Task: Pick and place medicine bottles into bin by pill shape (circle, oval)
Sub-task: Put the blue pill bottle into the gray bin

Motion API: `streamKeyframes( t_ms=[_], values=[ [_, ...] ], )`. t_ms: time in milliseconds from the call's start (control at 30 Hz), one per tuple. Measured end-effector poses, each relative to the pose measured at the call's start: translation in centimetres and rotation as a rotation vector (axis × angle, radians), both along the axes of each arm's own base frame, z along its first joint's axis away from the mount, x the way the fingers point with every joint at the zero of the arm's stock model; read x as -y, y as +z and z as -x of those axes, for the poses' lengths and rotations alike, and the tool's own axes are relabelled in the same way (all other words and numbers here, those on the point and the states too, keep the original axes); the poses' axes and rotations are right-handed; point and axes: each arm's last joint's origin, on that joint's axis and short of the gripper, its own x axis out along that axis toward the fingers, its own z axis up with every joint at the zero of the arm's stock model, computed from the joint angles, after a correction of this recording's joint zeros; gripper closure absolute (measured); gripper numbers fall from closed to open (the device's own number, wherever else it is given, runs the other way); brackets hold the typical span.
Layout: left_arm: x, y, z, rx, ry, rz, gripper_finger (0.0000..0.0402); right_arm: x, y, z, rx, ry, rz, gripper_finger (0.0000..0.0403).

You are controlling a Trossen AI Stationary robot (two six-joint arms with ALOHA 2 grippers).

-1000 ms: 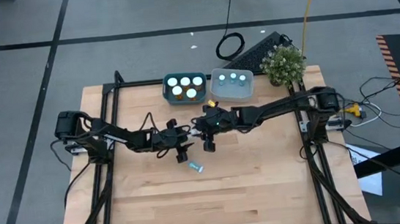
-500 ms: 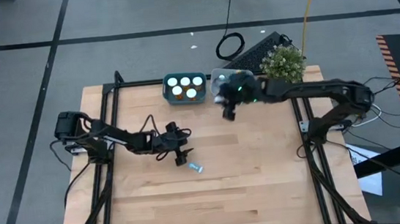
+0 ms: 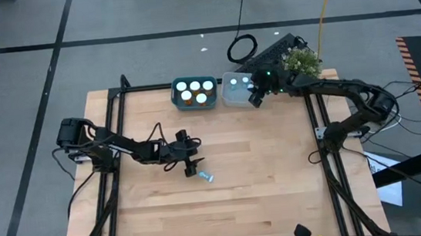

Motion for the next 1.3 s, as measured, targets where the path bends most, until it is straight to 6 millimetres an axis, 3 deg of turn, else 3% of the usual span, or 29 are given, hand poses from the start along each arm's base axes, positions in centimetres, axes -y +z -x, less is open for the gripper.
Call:
streamKeyframes(
  t_ms=[500, 1000, 1133, 1300],
  values=[
    [0.5, 0.0, 0.0, -0.001, -0.072, 0.006, 0.0117, 1.2, -3.1, 0.3, -0.024, -0.016, -0.082, 0.0282],
    [2.1, 0.0, 0.1, -0.001, -0.135, 0.037, 0.0116, 1.2, -3.1, 0.4, -0.018, -0.027, -0.091, 0.0232],
    [2.7, 0.0, 0.2, -0.012, -0.192, 0.072, 0.0116, 1.1, -2.2, 0.5, 0.006, -0.027, -0.068, 0.0218],
    [3.2, -0.8, 1.0, -0.126, -0.243, 0.102, 0.0117, -0.4, 0.4, 0.7, 0.058, 0.006, -0.020, 0.0201]
  ],
)
